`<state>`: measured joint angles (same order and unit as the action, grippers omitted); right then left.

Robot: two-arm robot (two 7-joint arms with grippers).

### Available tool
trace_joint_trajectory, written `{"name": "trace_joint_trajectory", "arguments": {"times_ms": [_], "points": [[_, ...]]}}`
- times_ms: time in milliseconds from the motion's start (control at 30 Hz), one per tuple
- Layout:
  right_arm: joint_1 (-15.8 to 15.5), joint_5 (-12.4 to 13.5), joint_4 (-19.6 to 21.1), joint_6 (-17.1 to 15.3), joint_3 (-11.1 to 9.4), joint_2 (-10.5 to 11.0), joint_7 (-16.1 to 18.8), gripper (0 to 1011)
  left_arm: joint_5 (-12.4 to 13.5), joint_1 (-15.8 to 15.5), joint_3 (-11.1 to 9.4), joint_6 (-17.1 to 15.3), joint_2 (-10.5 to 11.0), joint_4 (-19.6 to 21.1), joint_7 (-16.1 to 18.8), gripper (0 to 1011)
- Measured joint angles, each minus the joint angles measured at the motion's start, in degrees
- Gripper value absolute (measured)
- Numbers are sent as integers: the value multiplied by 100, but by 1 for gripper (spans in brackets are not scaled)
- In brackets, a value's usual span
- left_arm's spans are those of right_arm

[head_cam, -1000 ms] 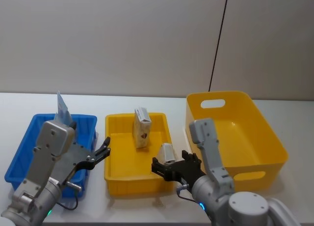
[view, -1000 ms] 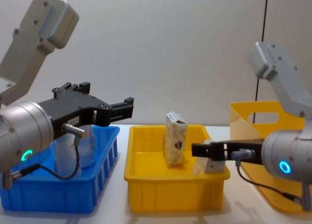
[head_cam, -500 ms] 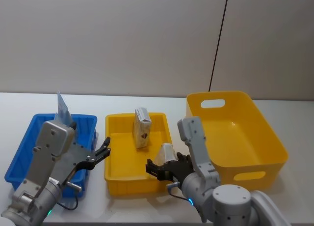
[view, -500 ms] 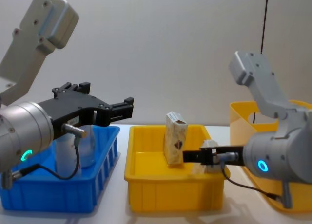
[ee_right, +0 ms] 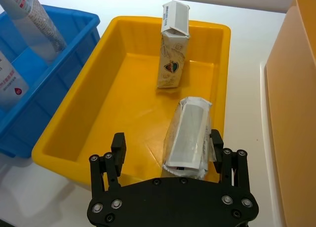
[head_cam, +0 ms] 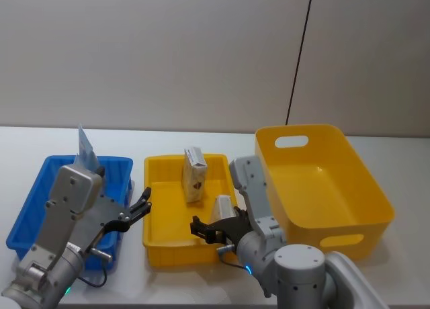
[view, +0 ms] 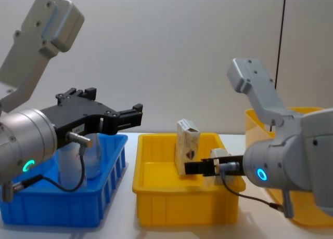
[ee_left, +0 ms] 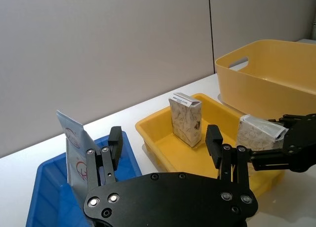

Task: Bimanual collaborative sorting of washing and personal care products

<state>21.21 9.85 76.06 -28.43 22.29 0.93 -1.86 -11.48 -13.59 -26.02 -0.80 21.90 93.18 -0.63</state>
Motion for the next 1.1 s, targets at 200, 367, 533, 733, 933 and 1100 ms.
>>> {"name": "trace_joint_trajectory", "arguments": {"times_ms": [200, 367, 533, 733, 933, 1100], "points": [[113, -54, -174, -25, -9, -75, -41, 1004, 0, 0, 0, 0, 0, 0, 0, 1001], [165, -81, -253, -59, -32, -113, -73, 928, 0, 0, 0, 0, 0, 0, 0, 1001], [207, -118, -316, -102, -61, -144, -111, 789, 0, 0, 0, 0, 0, 0, 0, 1001], [234, -156, -351, -142, -91, -165, -147, 610, 0, 0, 0, 0, 0, 0, 0, 1001], [255, -197, -376, -166, -115, -176, -169, 433, 0, 0, 0, 0, 0, 0, 0, 1001], [268, -256, -383, -142, -110, -169, -171, 348, 0, 0, 0, 0, -1, 0, 0, 1001]]}}
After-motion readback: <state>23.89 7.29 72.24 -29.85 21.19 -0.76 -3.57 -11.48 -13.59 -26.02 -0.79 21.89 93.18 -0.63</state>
